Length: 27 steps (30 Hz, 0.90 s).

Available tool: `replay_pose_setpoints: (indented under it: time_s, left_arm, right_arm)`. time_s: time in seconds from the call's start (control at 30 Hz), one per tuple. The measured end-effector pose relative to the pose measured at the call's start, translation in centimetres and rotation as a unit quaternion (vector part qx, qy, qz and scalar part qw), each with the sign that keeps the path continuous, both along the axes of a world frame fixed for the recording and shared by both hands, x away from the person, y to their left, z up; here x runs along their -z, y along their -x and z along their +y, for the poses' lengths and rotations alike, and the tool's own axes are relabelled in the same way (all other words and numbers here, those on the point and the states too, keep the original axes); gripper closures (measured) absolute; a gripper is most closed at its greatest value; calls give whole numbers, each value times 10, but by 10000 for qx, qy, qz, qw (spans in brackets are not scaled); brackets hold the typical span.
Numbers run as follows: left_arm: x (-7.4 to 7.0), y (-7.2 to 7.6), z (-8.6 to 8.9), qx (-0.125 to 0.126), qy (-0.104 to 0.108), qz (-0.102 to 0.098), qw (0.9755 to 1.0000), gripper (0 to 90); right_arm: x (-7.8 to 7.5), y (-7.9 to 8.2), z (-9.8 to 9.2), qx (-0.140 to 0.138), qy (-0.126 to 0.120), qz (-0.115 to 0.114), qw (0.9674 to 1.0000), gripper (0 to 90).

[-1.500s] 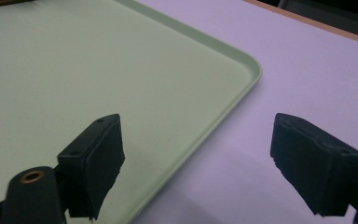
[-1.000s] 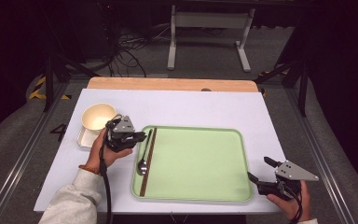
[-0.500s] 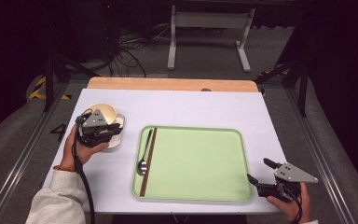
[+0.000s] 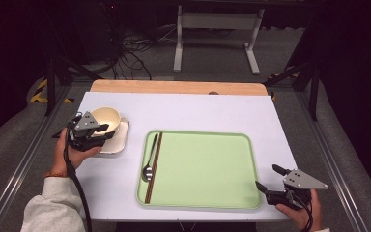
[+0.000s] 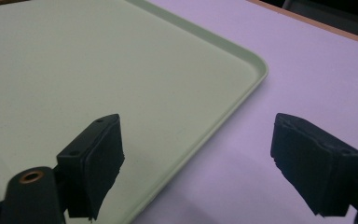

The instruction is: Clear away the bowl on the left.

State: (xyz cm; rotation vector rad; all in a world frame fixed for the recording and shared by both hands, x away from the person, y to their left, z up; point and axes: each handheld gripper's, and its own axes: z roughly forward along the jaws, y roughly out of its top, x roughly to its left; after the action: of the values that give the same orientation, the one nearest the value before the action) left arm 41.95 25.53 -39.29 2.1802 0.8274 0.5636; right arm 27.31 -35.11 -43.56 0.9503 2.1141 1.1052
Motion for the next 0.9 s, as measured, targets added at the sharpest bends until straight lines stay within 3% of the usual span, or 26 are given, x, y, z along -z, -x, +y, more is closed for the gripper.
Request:
replay_pose_setpoints:
  time_s: [0.17,0.3,0.37,0.5,0.57,0.7,0.77,0.9]
  left_arm:
    - [4,-2,6,-33,-45,148,9999,576]
    - [9,-5,8,-98,-108,300,9994,487]
    - [13,-10,8,-124,-286,358,9989,461]
    - [18,-16,7,-138,-363,452,9982,440]
    - [23,-22,5,-198,-578,549,9966,434]
    - [31,-31,0,-205,-727,689,9948,437]
    - [33,-33,-4,-224,-904,608,9938,466]
    - [37,-38,-12,-156,-1071,629,9921,656]
  right_arm:
    - [0,1,0,-1,6,6,10000,174]
    - [0,1,0,23,3,-1,10000,175]
    - [0,1,-1,33,0,-8,10000,174]
    - [0,1,-1,37,6,9,10000,175]
    - [1,0,-1,42,8,17,10000,175]
    - [2,0,-1,61,32,36,10000,175]
    - [2,0,-1,72,46,39,10000,175]
    - [3,2,-2,110,79,63,9999,175]
